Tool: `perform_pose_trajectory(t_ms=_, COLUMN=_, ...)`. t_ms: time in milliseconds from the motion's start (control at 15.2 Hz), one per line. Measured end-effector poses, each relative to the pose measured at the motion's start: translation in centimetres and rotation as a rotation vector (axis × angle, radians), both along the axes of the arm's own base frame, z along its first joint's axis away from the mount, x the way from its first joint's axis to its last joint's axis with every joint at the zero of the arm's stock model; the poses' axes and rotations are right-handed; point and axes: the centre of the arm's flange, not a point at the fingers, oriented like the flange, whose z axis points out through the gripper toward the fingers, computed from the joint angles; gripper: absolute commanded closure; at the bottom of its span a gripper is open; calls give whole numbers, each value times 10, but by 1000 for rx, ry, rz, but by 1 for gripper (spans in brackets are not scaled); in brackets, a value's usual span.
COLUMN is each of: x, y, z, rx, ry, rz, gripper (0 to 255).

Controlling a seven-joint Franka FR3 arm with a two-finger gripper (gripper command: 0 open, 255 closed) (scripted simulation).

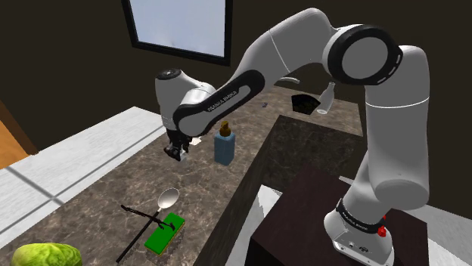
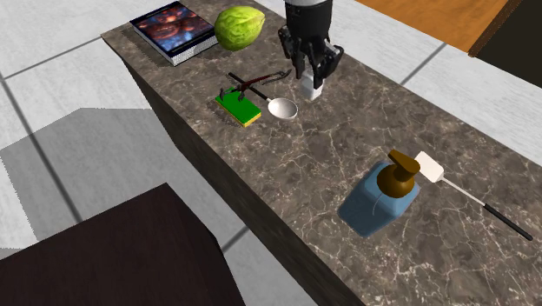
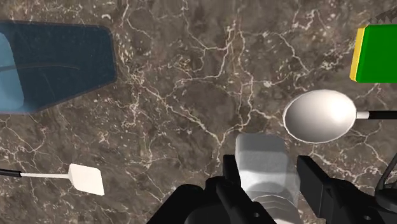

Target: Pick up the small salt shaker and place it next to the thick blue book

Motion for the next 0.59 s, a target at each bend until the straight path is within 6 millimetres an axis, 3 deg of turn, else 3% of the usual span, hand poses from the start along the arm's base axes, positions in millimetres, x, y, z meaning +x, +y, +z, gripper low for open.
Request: perform_pose_trajectory(t_ms=594, x=-39, y=113, z=1, rx=0, ry=0, rz=1, gripper=255)
